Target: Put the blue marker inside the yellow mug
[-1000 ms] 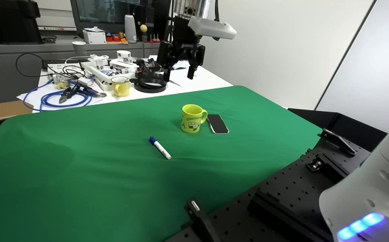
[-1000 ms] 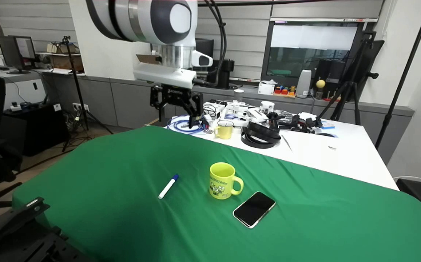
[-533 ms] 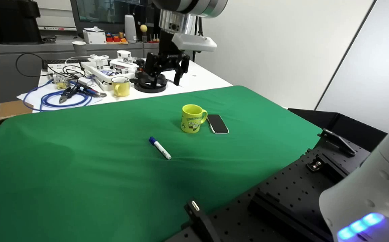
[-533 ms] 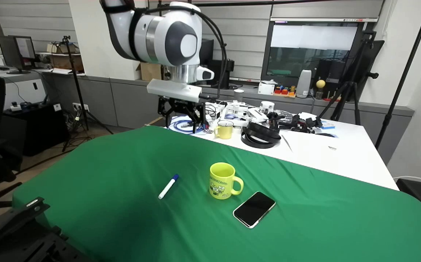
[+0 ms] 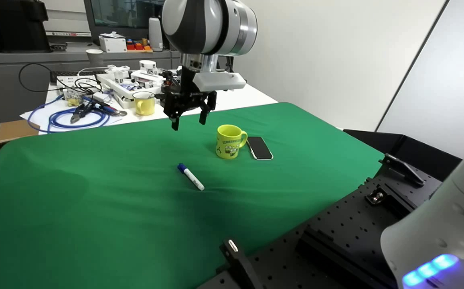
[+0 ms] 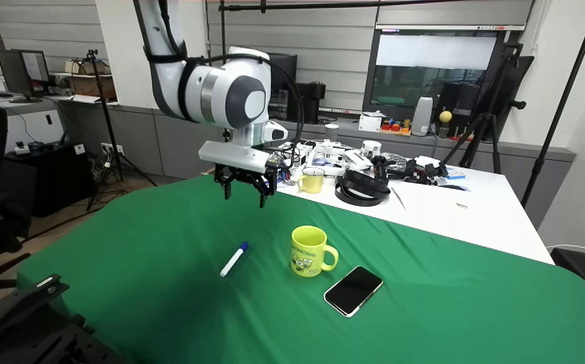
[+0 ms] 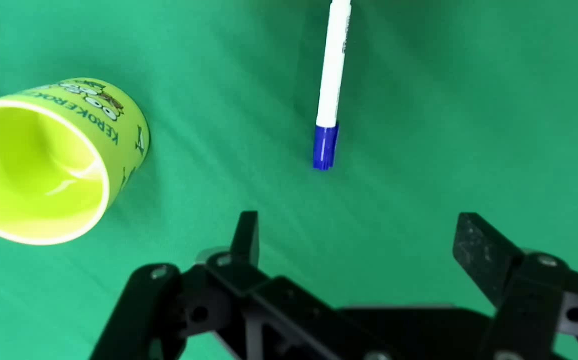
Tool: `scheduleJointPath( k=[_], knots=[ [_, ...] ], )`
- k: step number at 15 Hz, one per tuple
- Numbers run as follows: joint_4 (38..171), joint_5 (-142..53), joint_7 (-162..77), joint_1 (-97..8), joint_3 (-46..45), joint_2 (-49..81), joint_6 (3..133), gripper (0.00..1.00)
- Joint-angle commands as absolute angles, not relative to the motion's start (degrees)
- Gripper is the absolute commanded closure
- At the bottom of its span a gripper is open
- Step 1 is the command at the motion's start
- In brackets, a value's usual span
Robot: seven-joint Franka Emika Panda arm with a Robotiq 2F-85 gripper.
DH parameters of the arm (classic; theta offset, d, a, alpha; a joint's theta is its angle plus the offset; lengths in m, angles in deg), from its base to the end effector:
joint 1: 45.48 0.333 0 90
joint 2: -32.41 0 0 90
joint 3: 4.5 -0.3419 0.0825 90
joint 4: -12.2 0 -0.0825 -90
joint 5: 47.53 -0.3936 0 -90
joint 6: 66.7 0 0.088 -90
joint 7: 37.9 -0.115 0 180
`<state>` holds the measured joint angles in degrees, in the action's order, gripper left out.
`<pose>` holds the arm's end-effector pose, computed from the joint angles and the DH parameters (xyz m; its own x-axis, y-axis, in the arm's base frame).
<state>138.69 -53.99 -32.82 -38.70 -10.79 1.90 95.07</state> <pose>0.5579 0.1256 0.1497 0.9784 0.1878 0.0858 0.1955 -0.9764 -0.0922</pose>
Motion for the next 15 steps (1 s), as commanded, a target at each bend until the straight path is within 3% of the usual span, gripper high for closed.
scheduleJointPath(
  k=[1, 15],
  knots=[
    [138.48, -52.77, -33.74, -39.56, -11.54, 1.64, 94.97, 0.0],
    [138.65, -51.55, -38.53, -34.77, -8.06, -9.94, 106.98, 0.0]
  ],
)
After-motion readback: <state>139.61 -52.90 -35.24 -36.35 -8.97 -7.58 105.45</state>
